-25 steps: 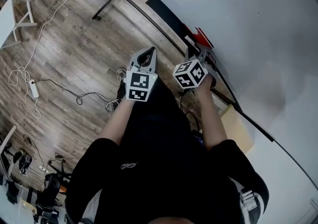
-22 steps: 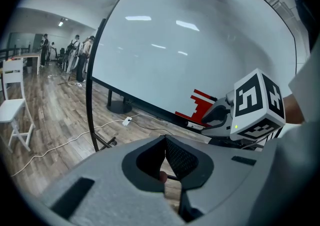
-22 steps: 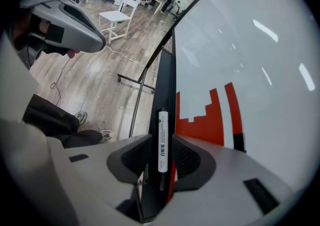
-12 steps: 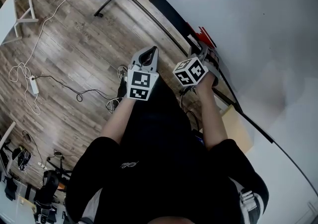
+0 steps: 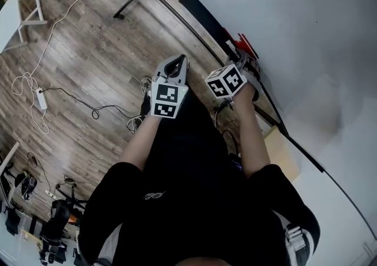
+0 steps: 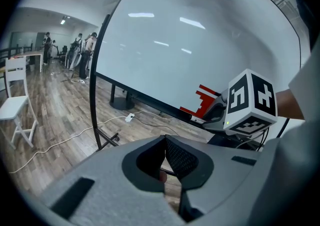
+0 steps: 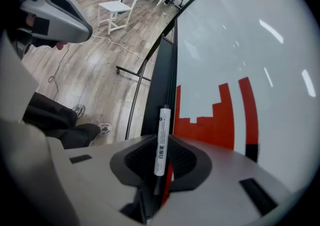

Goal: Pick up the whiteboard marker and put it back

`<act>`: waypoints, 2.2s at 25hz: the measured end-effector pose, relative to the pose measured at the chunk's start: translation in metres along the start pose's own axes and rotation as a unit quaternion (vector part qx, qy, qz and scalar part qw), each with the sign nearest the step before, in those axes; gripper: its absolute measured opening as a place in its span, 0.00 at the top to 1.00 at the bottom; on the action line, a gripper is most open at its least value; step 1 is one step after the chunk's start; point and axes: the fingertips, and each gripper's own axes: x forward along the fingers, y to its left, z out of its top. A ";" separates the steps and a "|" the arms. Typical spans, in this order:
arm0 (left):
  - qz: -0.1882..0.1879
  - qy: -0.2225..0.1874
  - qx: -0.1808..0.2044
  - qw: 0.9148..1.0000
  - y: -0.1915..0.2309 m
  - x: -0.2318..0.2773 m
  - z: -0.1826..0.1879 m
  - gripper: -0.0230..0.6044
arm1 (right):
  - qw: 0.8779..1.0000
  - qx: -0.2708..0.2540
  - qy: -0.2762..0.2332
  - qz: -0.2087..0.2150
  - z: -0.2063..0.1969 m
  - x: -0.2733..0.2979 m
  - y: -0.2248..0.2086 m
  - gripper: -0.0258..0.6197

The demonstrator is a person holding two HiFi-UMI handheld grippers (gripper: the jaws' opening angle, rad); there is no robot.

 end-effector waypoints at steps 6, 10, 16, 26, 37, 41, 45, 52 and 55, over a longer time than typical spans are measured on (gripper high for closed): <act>-0.003 0.001 0.001 1.000 -0.004 0.002 -0.001 0.96 | 1.000 0.008 -0.002 -0.002 0.001 0.000 0.001 0.89; -0.005 0.002 0.004 1.000 -0.006 0.001 -0.003 0.96 | 1.000 0.011 -0.012 -0.008 0.000 0.001 0.001 0.88; 0.000 -0.003 0.011 1.000 -0.001 -0.011 -0.003 0.96 | 0.999 0.009 -0.028 -0.017 -0.002 -0.009 0.003 0.88; -0.004 -0.023 0.025 0.999 -0.002 -0.036 0.004 0.96 | 0.989 0.086 -0.111 -0.045 0.015 -0.060 -0.003 0.88; -0.042 -0.076 0.076 0.993 -0.037 -0.090 0.023 0.96 | 0.903 0.345 -0.257 -0.029 0.007 -0.143 0.020 0.88; -0.075 -0.087 0.096 0.989 -0.062 -0.108 0.032 0.96 | 0.864 0.418 -0.277 -0.038 -0.012 -0.167 0.030 0.88; -0.101 -0.088 0.110 0.985 -0.089 -0.116 0.029 0.96 | 0.836 0.455 -0.303 -0.052 -0.032 -0.186 0.039 0.88; -0.130 -0.091 0.127 0.979 -0.141 -0.117 0.027 0.96 | 0.793 0.495 -0.348 -0.066 -0.071 -0.215 0.040 0.88; -0.138 -0.101 0.143 0.975 -0.168 -0.117 0.032 0.96 | 0.780 0.502 -0.366 -0.076 -0.091 -0.228 0.036 0.88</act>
